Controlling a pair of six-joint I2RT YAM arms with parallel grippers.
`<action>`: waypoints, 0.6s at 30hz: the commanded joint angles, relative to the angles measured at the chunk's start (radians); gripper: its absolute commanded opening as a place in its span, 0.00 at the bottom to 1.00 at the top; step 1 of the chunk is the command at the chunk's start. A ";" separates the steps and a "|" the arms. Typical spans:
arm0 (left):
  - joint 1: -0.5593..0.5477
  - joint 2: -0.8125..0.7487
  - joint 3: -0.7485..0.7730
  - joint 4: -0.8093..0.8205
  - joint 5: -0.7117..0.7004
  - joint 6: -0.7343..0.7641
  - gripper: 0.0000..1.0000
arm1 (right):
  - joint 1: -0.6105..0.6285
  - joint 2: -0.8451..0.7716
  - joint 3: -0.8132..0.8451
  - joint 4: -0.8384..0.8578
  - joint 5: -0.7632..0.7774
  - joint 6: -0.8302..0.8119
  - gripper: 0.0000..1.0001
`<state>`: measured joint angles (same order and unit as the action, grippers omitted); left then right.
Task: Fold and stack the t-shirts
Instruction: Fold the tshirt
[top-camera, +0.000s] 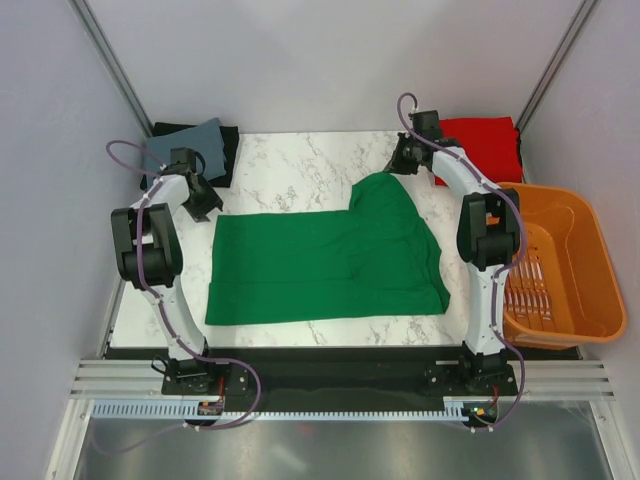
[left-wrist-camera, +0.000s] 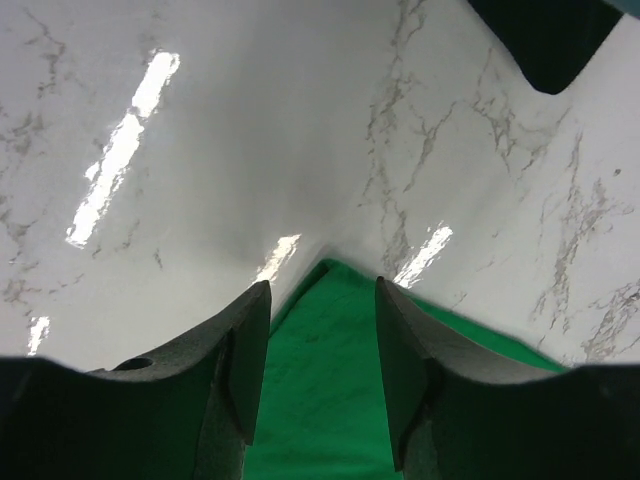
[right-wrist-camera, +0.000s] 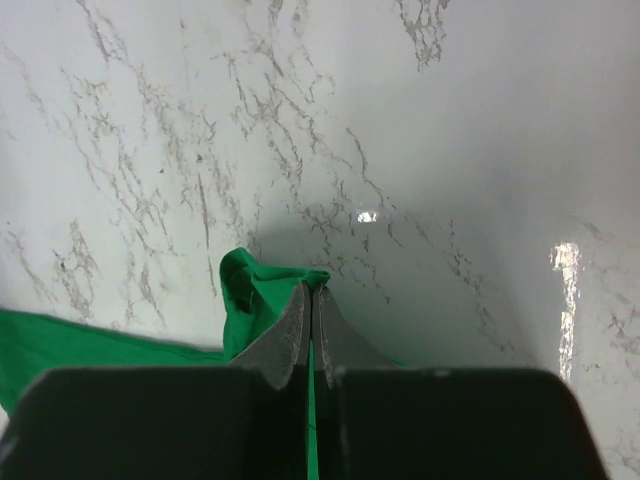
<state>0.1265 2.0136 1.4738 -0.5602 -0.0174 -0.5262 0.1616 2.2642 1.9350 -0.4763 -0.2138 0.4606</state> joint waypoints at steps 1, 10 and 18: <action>-0.031 0.014 -0.015 0.074 0.043 0.020 0.54 | 0.003 -0.072 -0.048 0.030 -0.019 0.013 0.00; -0.057 0.027 -0.056 0.092 -0.042 0.009 0.50 | 0.001 -0.106 -0.102 0.030 -0.003 -0.003 0.00; -0.057 0.048 -0.053 0.089 -0.055 0.005 0.38 | 0.003 -0.118 -0.126 0.028 -0.002 -0.008 0.00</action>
<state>0.0677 2.0266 1.4303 -0.4931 -0.0380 -0.5262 0.1616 2.2185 1.8183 -0.4664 -0.2131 0.4644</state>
